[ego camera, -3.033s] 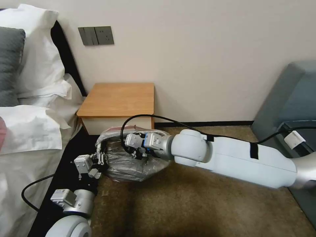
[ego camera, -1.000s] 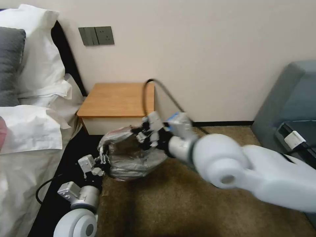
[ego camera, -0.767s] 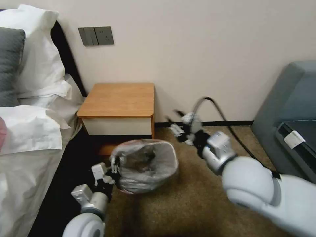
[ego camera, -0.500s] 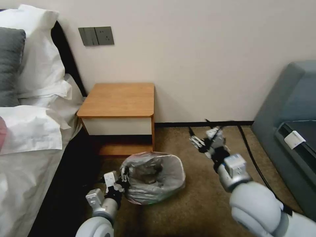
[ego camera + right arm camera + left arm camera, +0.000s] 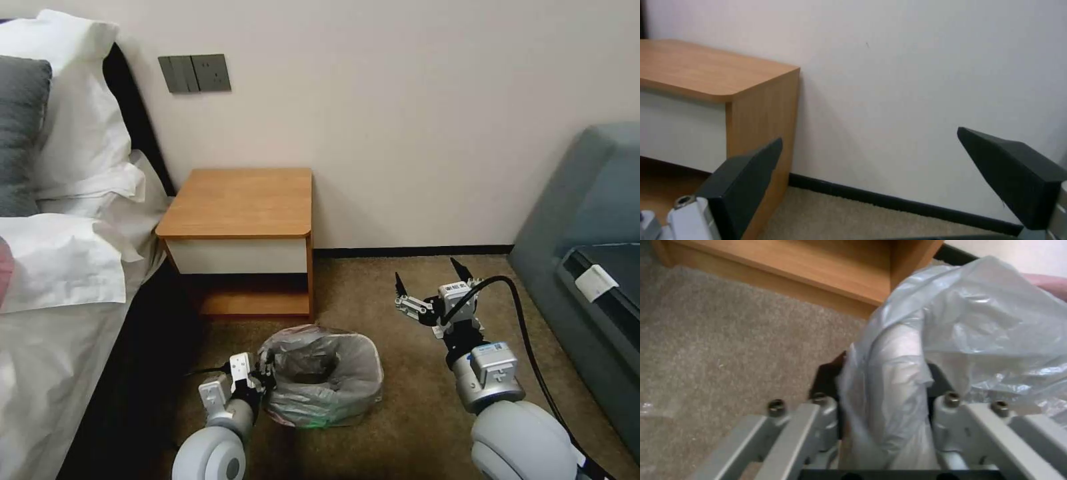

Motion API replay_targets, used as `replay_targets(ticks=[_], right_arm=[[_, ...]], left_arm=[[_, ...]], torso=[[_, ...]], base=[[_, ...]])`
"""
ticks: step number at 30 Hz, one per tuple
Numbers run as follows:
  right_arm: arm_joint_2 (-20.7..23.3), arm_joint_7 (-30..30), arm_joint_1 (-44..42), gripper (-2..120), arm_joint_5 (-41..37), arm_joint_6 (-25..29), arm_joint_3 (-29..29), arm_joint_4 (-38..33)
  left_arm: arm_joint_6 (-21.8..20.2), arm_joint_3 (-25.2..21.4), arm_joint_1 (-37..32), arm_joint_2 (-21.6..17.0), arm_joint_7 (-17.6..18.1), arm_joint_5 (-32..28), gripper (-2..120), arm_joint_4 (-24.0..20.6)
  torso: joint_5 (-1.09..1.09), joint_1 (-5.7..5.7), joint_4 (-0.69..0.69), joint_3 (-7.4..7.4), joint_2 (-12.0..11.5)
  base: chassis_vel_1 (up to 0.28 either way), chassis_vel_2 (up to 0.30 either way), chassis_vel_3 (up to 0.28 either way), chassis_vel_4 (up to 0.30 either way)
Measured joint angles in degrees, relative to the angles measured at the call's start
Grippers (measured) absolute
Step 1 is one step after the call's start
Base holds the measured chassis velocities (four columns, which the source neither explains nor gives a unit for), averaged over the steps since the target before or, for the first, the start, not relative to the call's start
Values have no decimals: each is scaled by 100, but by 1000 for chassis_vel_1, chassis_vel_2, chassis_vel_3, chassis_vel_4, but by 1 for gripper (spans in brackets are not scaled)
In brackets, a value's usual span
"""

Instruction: Pick up the garbage bag from the table and place it over the trash can.

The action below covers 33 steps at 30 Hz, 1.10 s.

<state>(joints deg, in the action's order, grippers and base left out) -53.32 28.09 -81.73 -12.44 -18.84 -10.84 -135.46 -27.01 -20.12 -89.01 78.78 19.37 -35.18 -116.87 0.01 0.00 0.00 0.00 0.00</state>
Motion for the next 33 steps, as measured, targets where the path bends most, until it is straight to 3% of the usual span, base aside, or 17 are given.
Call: replay_targets(ticks=[8, 15, 21, 24, 28, 29, 33], right_arm=[[12, 8, 104, 100, -123, -27, 64, 12], [-117, 7, 77, 100, -35, -30, 176, -21], [-194, 2, 16, 100, 50, -17, 193, -57], [-252, -13, -64, 100, 95, 85, 145, -66], [-611, -232, -514, 100, 416, 751, -117, 161], [-611, -232, -514, 100, 416, 751, -117, 161], [-1282, -1126, -1349, 100, 908, 1728, -953, 577]], left_arm=[[-172, -22, -81, -2, 143, 7, 59, -109], [-26, -137, -175, -3, 122, 93, 91, -289], [108, -293, -218, -23, 42, 178, 99, -426], [413, -415, -346, -15, -144, 419, 100, -548], [1771, -766, -744, 55, -559, 1749, 100, -697], [1771, -766, -744, 55, -559, 1749, 100, -697], [2913, -930, -1254, 58, -1035, 2632, 100, -993]], torso=[[0, 0, 0, 0, 0], [-2, 0, -1, 1, 0], [-2, 0, -1, 1, 0], [-1, 0, -1, 1, 0], [-1, 0, 0, 1, 0], [-1, 0, 0, 1, 0], [0, 0, -1, 0, 0]], base=[[0, 0, 0, 0], [0, 0, 0, 0], [0, 0, 0, 0], [0, 0, 0, 0], [0, 0, 0, 0], [0, 0, 0, 0], [0, 0, 0, 0]])
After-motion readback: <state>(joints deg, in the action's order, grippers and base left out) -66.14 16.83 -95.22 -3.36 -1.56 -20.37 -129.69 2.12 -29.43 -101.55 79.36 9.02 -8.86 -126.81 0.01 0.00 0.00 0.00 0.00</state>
